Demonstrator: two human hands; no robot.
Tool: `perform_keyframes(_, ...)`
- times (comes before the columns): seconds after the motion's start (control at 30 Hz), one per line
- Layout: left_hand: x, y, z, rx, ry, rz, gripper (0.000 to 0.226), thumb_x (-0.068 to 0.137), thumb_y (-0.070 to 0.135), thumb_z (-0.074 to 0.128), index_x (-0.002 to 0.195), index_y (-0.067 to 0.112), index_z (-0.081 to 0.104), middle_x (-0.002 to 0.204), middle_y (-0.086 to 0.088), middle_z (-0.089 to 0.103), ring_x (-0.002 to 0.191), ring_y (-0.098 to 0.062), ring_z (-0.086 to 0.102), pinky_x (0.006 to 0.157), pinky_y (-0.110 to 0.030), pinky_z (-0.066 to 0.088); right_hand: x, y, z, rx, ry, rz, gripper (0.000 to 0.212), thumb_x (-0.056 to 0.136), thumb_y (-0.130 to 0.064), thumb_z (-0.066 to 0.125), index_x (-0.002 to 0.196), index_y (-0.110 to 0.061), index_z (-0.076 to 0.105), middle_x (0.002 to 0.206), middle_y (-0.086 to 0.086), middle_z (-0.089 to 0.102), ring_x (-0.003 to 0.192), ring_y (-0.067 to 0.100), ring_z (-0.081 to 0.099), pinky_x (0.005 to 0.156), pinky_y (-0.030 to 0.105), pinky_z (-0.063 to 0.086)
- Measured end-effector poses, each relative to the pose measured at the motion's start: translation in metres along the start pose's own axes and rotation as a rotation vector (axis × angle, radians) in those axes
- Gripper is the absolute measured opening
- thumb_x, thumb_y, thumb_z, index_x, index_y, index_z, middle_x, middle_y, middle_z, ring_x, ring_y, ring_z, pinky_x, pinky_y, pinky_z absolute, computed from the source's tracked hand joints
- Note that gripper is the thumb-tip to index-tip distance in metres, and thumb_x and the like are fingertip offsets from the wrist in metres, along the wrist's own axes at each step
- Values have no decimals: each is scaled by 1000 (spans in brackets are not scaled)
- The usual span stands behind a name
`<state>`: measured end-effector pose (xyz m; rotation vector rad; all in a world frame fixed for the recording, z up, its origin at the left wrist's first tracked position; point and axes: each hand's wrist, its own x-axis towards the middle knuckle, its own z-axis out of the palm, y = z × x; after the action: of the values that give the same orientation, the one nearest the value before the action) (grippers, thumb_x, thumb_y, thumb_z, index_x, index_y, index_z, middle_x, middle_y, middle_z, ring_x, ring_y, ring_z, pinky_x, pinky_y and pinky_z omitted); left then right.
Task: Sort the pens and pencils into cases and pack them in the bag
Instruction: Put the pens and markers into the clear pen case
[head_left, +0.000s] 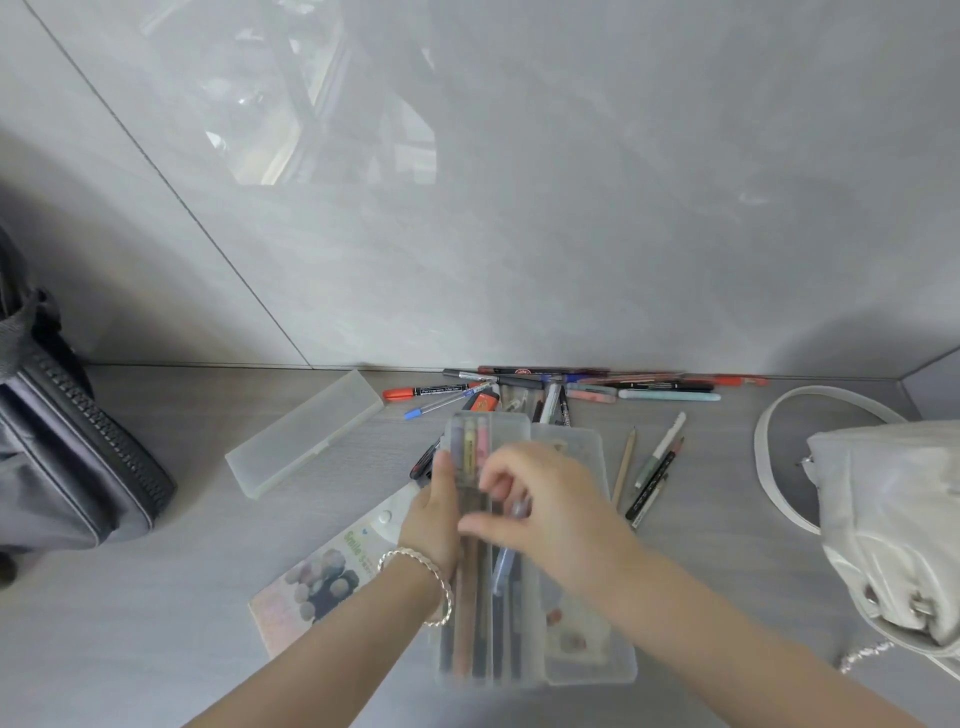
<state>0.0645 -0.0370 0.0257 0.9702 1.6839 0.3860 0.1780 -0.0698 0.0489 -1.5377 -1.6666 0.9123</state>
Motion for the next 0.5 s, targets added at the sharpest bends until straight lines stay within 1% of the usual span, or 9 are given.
perform_keyframes(0.07, 6, 6, -1, -41, 8, -76, 76, 95, 54, 15, 120, -3, 58, 114, -21, 62, 107, -30, 56, 89, -30, 38, -7, 4, 15, -34, -68, -118, 20, 75, -25, 72, 81, -14, 57, 74, -15, 44, 65, -2, 48, 65, 9, 40)
perform_keyframes(0.13, 10, 10, -1, -148, -30, -155, 92, 80, 75, 22, 121, 1, 58, 116, -20, 63, 113, -32, 57, 101, -35, 40, -8, 10, 23, -104, -63, -202, 23, 74, -27, 71, 82, -17, 52, 81, -7, 48, 59, 7, 49, 61, 17, 44)
perform_keyframes(0.2, 28, -5, 1, -262, -45, -187, 103, 57, 87, 26, 110, 7, 65, 109, -19, 68, 107, -32, 62, 103, -44, 42, -6, 13, 23, -179, -56, -280, 28, 72, -25, 75, 83, -16, 51, 84, -1, 50, 57, 9, 47, 57, 15, 40)
perform_keyframes(0.23, 33, -9, 3, -271, -53, -195, 99, 56, 86, 27, 100, 7, 67, 103, -20, 69, 102, -33, 64, 102, -46, 44, -5, 12, 23, -215, -73, -327, 28, 71, -24, 75, 83, -14, 51, 84, 1, 51, 57, 8, 44, 57, 12, 37)
perform_keyframes(0.3, 28, 0, -2, -278, -78, -194, 88, 68, 81, 28, 84, 4, 67, 90, -19, 70, 95, -31, 65, 99, -44, 46, -3, 10, 21, -269, -142, -402, 30, 71, -24, 76, 86, -12, 53, 87, 4, 54, 59, 7, 43, 60, 10, 34)
perform_keyframes(0.33, 22, 9, -6, -285, -76, -181, 82, 78, 75, 28, 82, 3, 66, 86, -18, 69, 93, -30, 65, 99, -42, 46, -2, 9, 20, -277, -169, -426, 32, 71, -25, 76, 89, -11, 54, 90, 5, 54, 63, 8, 46, 63, 12, 36)
perform_keyframes(0.37, 22, 11, -8, -288, -100, -163, 80, 83, 71, 28, 87, 1, 66, 87, -18, 68, 94, -29, 64, 99, -40, 46, -2, 10, 19, -275, -183, -439, 33, 71, -26, 76, 92, -11, 54, 93, 6, 55, 70, 10, 48, 68, 14, 39)
perform_keyframes(0.43, 23, 15, -12, -313, -130, -143, 81, 84, 69, 31, 109, -2, 61, 103, -16, 67, 104, -29, 62, 103, -39, 43, -3, 15, 18, -263, -186, -437, 33, 74, -26, 74, 96, -9, 57, 98, 6, 56, 84, 14, 52, 80, 21, 43)
perform_keyframes(0.5, 24, 17, -13, -314, -84, -139, 72, 90, 62, 30, 114, -1, 57, 106, -12, 62, 109, -28, 59, 105, -40, 41, -4, 19, 18, -310, -186, -456, 27, 78, -25, 68, 97, -8, 60, 99, 6, 60, 92, 16, 53, 87, 25, 42)
